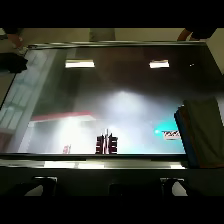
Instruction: Fold the shirts.
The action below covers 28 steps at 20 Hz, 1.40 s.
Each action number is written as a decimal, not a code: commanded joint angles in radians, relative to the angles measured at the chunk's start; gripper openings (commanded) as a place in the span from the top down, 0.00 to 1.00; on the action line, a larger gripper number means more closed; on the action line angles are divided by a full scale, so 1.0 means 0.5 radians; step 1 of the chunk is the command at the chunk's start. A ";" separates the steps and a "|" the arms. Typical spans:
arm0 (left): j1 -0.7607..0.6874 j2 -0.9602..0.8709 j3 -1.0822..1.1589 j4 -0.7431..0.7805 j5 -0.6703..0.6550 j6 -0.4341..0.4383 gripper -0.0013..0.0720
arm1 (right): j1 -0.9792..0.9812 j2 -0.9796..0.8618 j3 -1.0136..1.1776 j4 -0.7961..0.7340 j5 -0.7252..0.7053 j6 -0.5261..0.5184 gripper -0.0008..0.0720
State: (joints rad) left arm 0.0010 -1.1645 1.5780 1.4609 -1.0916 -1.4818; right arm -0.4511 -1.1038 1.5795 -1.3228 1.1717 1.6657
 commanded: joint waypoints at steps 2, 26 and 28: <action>-0.172 -0.375 -0.086 0.378 -0.890 -0.344 0.03 | 0.969 -0.376 0.006 -0.209 0.401 0.289 0.05; -0.175 0.192 -1.137 0.106 -0.208 -0.531 0.03 | 1.223 -0.748 -0.005 -0.025 0.764 0.214 0.06; -0.175 0.192 -1.137 0.106 -0.208 -0.531 0.03 | 1.222 -0.748 -0.004 -0.026 0.764 0.214 0.06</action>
